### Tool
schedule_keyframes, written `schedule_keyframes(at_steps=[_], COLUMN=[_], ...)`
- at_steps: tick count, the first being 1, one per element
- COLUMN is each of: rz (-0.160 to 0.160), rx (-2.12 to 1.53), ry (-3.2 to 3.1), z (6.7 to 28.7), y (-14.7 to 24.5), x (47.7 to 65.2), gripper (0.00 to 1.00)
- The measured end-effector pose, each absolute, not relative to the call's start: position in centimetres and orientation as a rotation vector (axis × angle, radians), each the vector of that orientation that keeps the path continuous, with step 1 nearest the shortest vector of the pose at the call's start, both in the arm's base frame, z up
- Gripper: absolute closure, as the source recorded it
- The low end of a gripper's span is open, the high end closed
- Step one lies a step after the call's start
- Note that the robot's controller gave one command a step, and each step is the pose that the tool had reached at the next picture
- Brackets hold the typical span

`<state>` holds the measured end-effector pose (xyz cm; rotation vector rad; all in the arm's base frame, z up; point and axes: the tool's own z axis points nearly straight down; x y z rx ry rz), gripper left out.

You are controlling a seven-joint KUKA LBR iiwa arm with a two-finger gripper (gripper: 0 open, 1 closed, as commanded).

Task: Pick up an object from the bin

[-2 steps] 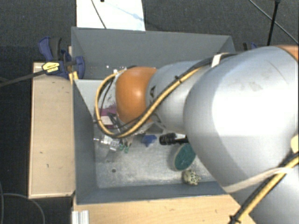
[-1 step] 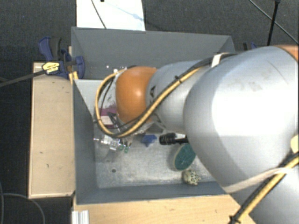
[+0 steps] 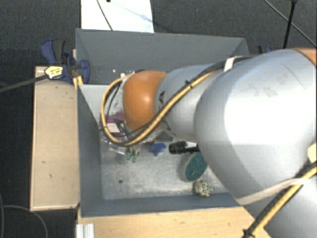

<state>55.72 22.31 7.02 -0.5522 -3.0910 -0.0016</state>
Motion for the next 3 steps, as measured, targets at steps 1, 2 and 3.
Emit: schedule_keyframes(at_steps=[1,2,3], rz=[-0.004,-0.006,-0.006], rx=[-0.556,-0.557,-0.558], ry=[-3.095,-3.097,-3.097], z=[8.4,11.6,11.7], y=[22.3,22.3,22.3], x=[55.8,56.0,56.0], gripper=[1.0,1.0,1.0])
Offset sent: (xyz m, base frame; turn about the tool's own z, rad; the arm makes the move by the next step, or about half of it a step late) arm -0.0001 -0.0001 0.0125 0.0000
